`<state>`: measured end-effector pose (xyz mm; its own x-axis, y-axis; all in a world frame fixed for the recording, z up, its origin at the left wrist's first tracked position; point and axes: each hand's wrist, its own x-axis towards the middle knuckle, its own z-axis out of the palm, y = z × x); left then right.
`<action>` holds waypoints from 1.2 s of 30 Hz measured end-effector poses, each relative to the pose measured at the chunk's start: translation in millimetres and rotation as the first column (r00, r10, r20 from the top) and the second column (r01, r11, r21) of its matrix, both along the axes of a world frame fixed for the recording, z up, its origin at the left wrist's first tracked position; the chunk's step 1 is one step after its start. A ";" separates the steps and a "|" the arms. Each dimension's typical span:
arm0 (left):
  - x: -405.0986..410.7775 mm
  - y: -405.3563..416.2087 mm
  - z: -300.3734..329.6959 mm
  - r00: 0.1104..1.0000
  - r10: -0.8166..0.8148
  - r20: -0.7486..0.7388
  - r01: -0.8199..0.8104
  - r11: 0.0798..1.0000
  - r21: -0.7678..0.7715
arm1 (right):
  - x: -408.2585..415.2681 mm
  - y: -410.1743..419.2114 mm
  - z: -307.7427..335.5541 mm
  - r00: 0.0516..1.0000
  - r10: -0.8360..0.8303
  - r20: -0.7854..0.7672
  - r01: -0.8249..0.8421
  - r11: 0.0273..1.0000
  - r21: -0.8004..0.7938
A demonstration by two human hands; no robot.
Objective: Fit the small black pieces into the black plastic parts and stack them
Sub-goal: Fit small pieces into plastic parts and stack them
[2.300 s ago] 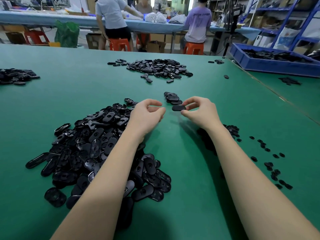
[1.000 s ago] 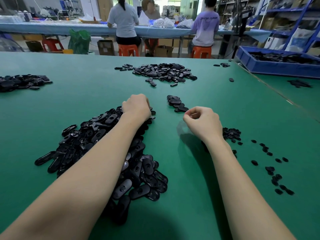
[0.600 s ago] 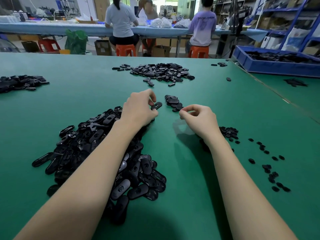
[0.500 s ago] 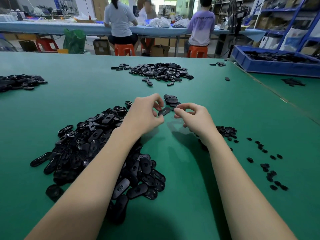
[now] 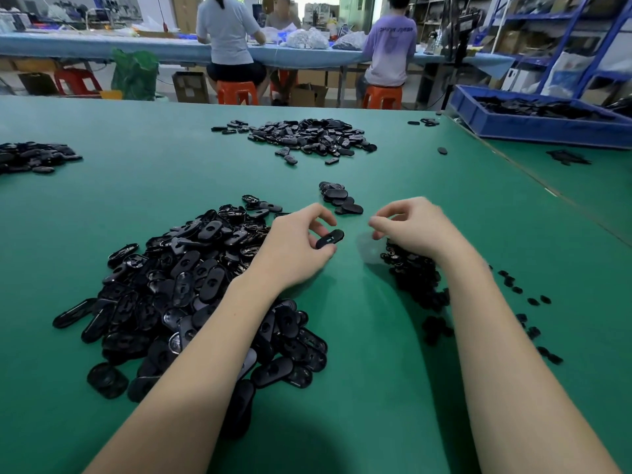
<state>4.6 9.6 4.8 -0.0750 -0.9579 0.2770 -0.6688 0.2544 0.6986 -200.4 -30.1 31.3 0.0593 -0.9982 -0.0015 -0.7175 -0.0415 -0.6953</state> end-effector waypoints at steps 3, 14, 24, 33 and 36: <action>-0.1 -1.6 0.4 0.999 -0.014 0.030 0.014 1.000 -0.001 | -19.5 -0.4 4.3 0.975 -0.055 -0.216 0.062 0.998 0.027; 2.8 -0.9 -2.0 0.994 0.083 -0.072 -0.082 0.996 0.026 | -2.4 7.2 3.4 0.910 -0.016 -0.415 0.055 0.995 0.081; 1.1 -0.9 0.9 0.925 0.105 -0.365 -0.059 0.989 0.137 | 2.2 5.4 6.0 0.996 0.057 0.065 -0.061 0.996 0.062; 0.3 -4.1 5.7 0.685 0.142 -0.714 0.140 0.937 0.321 | 15.5 8.4 -1.4 0.925 0.106 0.365 -0.158 0.981 0.114; -0.6 -2.7 5.5 0.686 0.118 -0.718 0.152 0.942 0.299 | 16.9 7.5 -1.8 0.915 0.100 0.391 -0.149 0.984 0.097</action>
